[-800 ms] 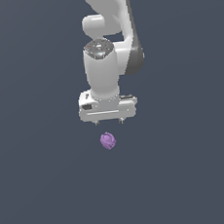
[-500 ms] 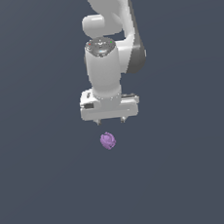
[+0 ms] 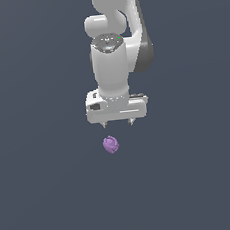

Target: Pick up the object and move it to a goal position.

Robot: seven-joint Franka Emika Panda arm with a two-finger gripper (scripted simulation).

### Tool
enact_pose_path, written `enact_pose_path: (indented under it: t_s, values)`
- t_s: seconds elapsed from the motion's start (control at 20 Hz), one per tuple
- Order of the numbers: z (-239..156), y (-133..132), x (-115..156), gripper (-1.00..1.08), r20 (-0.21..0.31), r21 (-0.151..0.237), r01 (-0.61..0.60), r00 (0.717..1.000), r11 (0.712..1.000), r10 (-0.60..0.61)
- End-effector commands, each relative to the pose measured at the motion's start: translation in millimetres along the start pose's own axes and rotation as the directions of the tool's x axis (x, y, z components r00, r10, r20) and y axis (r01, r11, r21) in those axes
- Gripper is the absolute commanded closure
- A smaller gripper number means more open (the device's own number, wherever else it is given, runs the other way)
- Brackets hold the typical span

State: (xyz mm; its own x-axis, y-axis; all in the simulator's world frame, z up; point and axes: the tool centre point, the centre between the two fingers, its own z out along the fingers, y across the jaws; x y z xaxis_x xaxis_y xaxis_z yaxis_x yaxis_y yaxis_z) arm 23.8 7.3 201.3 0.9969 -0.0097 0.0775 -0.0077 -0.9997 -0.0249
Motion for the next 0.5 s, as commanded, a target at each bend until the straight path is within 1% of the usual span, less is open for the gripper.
enact_pose_path:
  t_s: [0.0,0.25,0.45]
  values:
    - [2.5,1.0,0.0,-0.92,0.002,-0.001,0.014,1.0,1.0,-0.014]
    - [12.0,5.2,0.2,-0.92,0.009,-0.004,0.07,0.998,0.998,-0.07]
    - [23.4,10.1,0.3,-0.92,0.018,-0.007,0.137,0.99,0.991,-0.137]
